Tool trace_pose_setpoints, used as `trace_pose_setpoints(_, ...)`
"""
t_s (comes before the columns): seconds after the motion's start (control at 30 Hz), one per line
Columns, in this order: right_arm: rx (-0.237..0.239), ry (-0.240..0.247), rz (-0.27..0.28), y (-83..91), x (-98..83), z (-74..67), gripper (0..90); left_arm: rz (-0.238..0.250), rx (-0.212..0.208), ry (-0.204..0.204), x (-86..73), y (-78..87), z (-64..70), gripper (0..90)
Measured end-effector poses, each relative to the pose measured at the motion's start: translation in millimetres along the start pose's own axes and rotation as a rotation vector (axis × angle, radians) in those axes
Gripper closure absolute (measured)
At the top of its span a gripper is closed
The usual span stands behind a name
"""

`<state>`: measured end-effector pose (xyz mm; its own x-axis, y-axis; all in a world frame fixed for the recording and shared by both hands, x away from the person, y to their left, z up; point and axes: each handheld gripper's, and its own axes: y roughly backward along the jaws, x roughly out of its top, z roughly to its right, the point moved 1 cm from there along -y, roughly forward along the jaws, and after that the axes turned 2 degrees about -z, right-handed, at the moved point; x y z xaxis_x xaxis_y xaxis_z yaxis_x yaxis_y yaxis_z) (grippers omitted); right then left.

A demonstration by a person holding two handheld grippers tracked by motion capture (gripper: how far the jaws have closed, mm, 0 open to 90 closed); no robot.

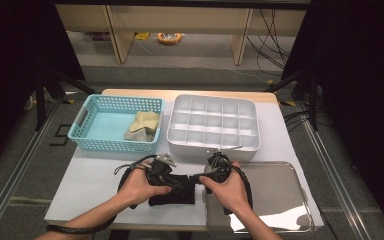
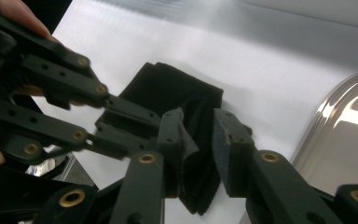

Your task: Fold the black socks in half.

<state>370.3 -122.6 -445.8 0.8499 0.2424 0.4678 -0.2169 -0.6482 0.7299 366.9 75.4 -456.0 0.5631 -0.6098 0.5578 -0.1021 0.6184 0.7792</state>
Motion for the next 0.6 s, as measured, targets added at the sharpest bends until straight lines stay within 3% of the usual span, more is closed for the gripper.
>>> trace_pose_setpoints(0.07, 0.019, -0.003, 0.002, 0.1, 0.2, 0.4, 74.8, -0.015, 0.002, -0.012, 0.6, -3.9, 0.5, 79.3)
trace_pose_setpoints(0.3, -0.006, -0.013, -0.001, 1.2, -1.8, 3.6, 81.2, -0.016, -0.003, -0.035, 2.2, -16.3, 4.9, 80.9)
trace_pose_setpoints(0.33, -0.005, -0.008, -0.003, 0.4, -2.0, 4.7, 81.8, -0.039, 0.007, -0.058, 2.6, -16.7, 3.8, 81.0)
trace_pose_setpoints(0.43, -0.033, -0.020, -0.005, -1.6, -2.8, 6.5, 82.5, -0.035, 0.006, -0.046, 1.9, -22.3, 2.8, 81.1)
trace_pose_setpoints(0.47, -0.015, -0.017, -0.011, -1.6, -3.1, 7.7, 82.4, -0.023, 0.000, -0.029, 1.5, -23.7, 3.2, 81.0)
trace_pose_setpoints(0.6, -0.018, -0.026, -0.018, -4.5, -4.2, 8.3, 82.2, -0.015, 0.001, -0.023, 0.5, -20.4, 0.8, 79.4)
